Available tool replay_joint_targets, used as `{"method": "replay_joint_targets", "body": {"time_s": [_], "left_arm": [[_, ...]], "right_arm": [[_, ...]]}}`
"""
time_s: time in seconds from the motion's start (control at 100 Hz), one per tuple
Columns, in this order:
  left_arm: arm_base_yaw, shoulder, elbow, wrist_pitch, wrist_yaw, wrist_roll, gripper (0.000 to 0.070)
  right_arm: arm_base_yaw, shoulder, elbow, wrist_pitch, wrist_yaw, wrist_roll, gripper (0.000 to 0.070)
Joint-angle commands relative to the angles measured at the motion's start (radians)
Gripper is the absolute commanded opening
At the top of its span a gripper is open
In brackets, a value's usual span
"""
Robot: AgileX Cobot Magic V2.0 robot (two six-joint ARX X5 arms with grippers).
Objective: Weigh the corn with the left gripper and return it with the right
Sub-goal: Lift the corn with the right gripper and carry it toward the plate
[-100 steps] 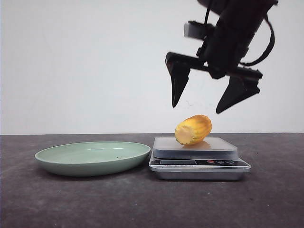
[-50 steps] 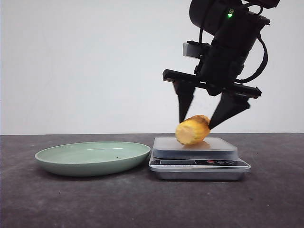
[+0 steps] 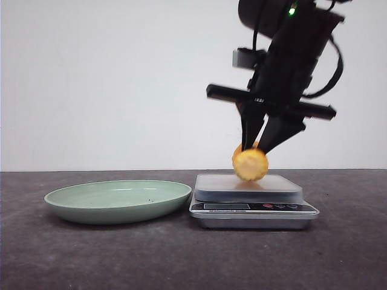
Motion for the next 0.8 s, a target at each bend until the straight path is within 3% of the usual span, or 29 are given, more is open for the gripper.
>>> {"method": "replay_joint_targets", "body": {"time_s": [0.0,0.45,0.79], "left_arm": [[-0.005,0.001,0.013,0.011,0.0,-0.004,0.0285],[-0.005,0.001,0.013,0.011,0.0,-0.005,0.0284],[-0.005,0.001,0.013,0.01,0.0,-0.043,0.0284]], "right_arm": [[0.02,-0.058,0.016,0.015,0.011,-0.032,0.0],[0.229,-0.518,0.048,-0.014,0.022,-0.198,0.0],[0.36,-0.378,0.314,-0.037,0.145,-0.257,0.0]]}}
